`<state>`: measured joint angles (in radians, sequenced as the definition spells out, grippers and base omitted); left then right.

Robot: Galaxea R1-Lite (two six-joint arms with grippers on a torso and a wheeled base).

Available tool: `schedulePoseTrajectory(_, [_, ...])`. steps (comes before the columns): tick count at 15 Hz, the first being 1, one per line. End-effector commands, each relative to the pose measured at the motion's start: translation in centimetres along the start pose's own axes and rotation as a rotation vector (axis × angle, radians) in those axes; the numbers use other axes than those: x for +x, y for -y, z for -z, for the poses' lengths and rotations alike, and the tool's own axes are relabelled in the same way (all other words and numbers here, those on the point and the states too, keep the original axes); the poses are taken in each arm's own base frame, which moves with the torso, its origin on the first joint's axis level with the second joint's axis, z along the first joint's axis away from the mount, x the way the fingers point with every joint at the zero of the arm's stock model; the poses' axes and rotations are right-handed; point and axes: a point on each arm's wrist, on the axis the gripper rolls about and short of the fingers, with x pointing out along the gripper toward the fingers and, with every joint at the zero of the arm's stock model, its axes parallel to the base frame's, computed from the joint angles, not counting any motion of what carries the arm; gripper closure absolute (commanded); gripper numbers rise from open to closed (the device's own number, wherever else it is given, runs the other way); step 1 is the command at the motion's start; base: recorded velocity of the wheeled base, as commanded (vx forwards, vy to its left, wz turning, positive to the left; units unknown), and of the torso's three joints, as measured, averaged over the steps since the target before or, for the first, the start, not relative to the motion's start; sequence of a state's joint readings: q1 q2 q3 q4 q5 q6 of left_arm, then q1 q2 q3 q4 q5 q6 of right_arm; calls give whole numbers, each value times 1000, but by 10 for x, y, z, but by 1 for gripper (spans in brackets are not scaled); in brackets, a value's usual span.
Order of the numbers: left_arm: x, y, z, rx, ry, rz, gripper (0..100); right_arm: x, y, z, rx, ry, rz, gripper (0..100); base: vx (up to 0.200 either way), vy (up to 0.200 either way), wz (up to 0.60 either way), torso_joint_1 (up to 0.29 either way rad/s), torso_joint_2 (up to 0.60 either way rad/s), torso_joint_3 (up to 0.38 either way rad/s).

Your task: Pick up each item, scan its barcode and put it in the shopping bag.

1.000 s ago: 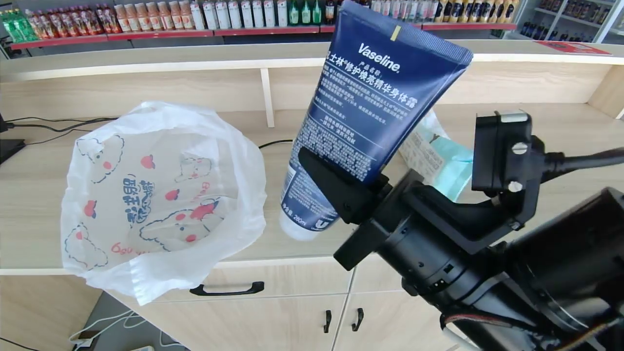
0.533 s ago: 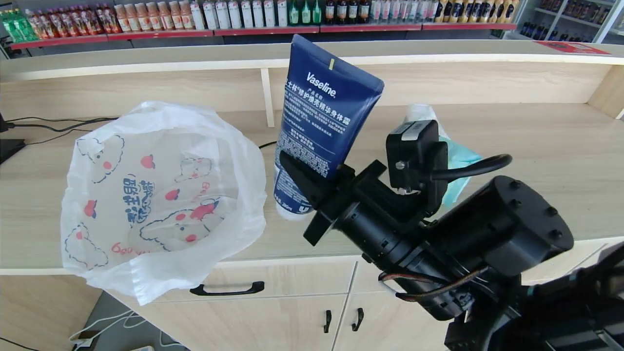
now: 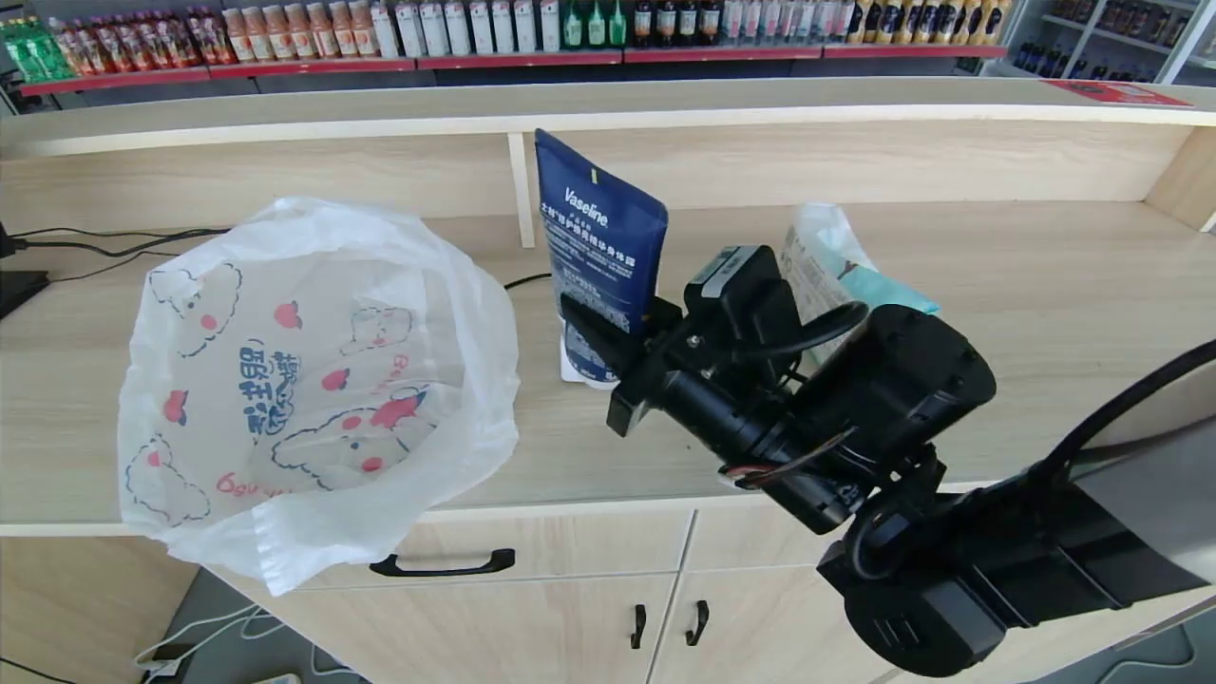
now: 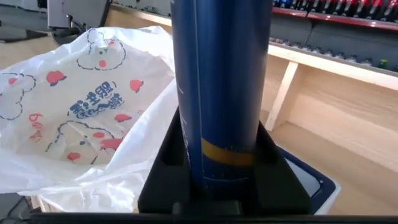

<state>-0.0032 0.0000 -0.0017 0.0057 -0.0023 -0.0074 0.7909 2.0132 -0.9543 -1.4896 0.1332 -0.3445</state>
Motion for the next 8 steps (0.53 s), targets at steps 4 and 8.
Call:
schedulePoseTrajectory(4, [0,0,0,0,-1,-1,100,28,41,-11,-157,38,-4,100,0,0,0,0,0,0])
schedulePoseTrajectory(8, [0,0,0,0,-1,1,100,43,52,-7,-241,75,-102,100,0,0,0,0,0,0])
